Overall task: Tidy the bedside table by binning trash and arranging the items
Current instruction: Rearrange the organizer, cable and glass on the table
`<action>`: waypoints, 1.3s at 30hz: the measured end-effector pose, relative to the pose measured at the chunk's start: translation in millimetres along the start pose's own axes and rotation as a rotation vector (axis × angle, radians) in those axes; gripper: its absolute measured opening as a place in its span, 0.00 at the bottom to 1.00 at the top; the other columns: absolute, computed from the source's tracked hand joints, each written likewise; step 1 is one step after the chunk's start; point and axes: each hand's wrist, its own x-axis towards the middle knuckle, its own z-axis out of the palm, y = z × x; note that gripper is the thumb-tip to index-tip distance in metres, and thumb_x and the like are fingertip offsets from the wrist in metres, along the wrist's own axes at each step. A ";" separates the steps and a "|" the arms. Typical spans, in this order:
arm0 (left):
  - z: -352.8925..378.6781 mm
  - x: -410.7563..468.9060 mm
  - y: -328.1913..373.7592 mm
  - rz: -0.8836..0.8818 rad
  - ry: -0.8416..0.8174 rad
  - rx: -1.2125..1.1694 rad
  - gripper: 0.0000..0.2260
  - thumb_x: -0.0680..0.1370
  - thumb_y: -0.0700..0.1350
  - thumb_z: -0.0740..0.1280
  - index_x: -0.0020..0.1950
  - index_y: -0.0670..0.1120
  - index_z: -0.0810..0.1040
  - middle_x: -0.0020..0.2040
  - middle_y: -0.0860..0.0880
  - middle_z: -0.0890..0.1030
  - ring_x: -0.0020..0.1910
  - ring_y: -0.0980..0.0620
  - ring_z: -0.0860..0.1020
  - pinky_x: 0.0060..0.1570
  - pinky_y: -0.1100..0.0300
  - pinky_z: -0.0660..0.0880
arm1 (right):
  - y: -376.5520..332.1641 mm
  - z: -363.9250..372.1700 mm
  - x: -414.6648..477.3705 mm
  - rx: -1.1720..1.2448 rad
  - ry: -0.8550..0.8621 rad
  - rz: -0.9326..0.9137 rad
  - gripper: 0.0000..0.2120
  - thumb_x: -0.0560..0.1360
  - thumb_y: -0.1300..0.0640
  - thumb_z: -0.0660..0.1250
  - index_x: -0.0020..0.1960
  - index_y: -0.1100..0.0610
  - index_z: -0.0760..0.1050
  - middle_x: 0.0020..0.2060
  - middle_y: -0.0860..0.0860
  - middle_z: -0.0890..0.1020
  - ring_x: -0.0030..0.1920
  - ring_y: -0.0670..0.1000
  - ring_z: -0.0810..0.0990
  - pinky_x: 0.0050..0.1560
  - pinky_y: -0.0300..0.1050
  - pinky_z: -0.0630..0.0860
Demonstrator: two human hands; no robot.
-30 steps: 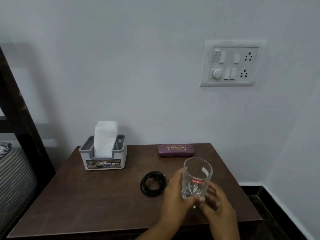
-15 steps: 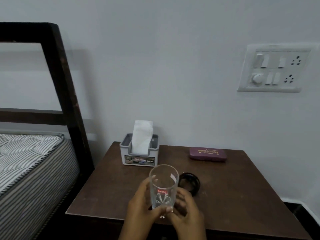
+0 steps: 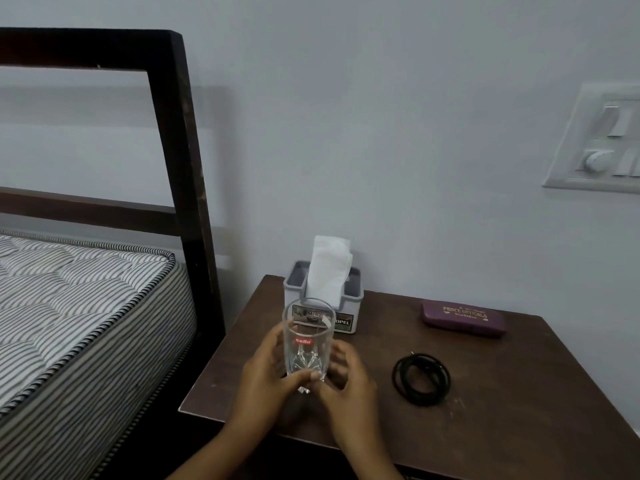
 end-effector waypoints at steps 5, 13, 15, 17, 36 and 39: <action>0.0 -0.6 -2.1 -0.016 -0.020 -0.015 0.36 0.59 0.40 0.79 0.63 0.56 0.71 0.55 0.62 0.82 0.55 0.59 0.80 0.50 0.70 0.75 | 3.3 -1.3 1.0 0.006 -0.016 -0.023 0.22 0.65 0.70 0.73 0.54 0.51 0.76 0.50 0.46 0.83 0.49 0.40 0.82 0.44 0.31 0.77; 53.7 -50.0 40.6 0.173 0.251 0.004 0.13 0.68 0.56 0.67 0.53 0.61 0.76 0.54 0.57 0.78 0.54 0.57 0.77 0.53 0.65 0.73 | 7.9 -68.0 -23.8 -0.198 0.265 -0.148 0.13 0.66 0.45 0.67 0.51 0.39 0.77 0.46 0.42 0.83 0.45 0.40 0.82 0.41 0.37 0.79; 81.1 -42.0 48.8 0.208 0.036 0.033 0.11 0.73 0.54 0.65 0.53 0.58 0.78 0.54 0.59 0.78 0.56 0.59 0.77 0.55 0.69 0.71 | 5.0 -108.1 -15.7 -0.265 0.468 -0.199 0.07 0.70 0.47 0.67 0.47 0.44 0.78 0.44 0.46 0.82 0.44 0.42 0.81 0.42 0.30 0.75; 110.1 -21.1 52.9 0.166 -0.091 0.085 0.10 0.77 0.52 0.63 0.58 0.55 0.77 0.57 0.60 0.77 0.60 0.63 0.74 0.59 0.67 0.70 | 7.9 -150.0 0.3 -0.280 0.600 -0.086 0.05 0.75 0.54 0.67 0.50 0.47 0.76 0.48 0.49 0.79 0.49 0.49 0.79 0.47 0.33 0.72; 200.3 88.6 22.9 -0.312 -0.295 0.162 0.19 0.82 0.51 0.54 0.70 0.48 0.70 0.69 0.47 0.72 0.68 0.48 0.69 0.69 0.54 0.64 | 41.5 -221.3 85.1 -0.648 0.311 0.249 0.24 0.80 0.45 0.48 0.73 0.53 0.63 0.72 0.50 0.67 0.72 0.51 0.62 0.73 0.51 0.52; 188.7 80.3 22.0 -0.323 -0.232 0.223 0.19 0.82 0.50 0.54 0.71 0.47 0.68 0.71 0.46 0.70 0.70 0.47 0.67 0.68 0.56 0.62 | 40.1 -207.7 73.4 -0.704 0.291 0.230 0.24 0.80 0.45 0.47 0.73 0.51 0.61 0.72 0.48 0.66 0.73 0.48 0.61 0.74 0.50 0.48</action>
